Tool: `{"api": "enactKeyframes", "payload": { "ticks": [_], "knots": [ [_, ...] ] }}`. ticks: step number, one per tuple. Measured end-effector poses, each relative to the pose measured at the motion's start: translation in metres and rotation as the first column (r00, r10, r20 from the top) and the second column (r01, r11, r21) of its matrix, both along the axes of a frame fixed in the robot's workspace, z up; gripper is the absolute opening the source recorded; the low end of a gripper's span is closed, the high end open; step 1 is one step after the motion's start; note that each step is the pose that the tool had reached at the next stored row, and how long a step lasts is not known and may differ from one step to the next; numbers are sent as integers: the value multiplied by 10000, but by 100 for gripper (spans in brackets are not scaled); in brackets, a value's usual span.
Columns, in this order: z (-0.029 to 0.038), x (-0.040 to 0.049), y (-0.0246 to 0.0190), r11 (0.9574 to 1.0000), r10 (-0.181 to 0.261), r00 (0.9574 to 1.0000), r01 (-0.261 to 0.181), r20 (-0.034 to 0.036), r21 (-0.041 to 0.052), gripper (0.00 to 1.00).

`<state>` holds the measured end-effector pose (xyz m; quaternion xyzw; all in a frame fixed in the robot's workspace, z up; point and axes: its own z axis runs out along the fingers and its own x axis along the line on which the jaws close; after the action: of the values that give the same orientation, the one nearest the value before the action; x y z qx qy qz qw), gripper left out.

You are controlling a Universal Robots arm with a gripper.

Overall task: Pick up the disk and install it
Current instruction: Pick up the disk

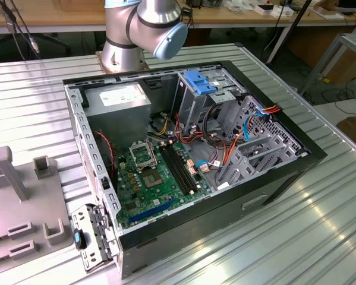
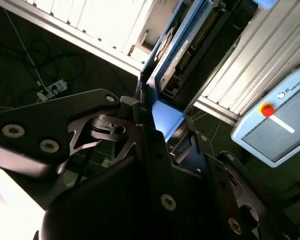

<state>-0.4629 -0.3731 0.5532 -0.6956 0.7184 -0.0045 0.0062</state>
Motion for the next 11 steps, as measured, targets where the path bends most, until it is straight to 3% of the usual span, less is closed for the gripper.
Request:
{"api": "enactKeyframes", "payload": {
  "ticks": [1, 2, 3, 11],
  "knots": [
    [90, 0, 0, 10000, -1, 10000, 1, 1, 5, 37],
    [89, 62, 0, 10000, 0, 10000, 0, 1, 6, 37],
    [89, 187, 0, 10000, -1, 10000, 1, 0, 5, 37],
    [88, 350, 0, 10000, -1, 10000, 1, 1, 5, 37]
  ]
}}
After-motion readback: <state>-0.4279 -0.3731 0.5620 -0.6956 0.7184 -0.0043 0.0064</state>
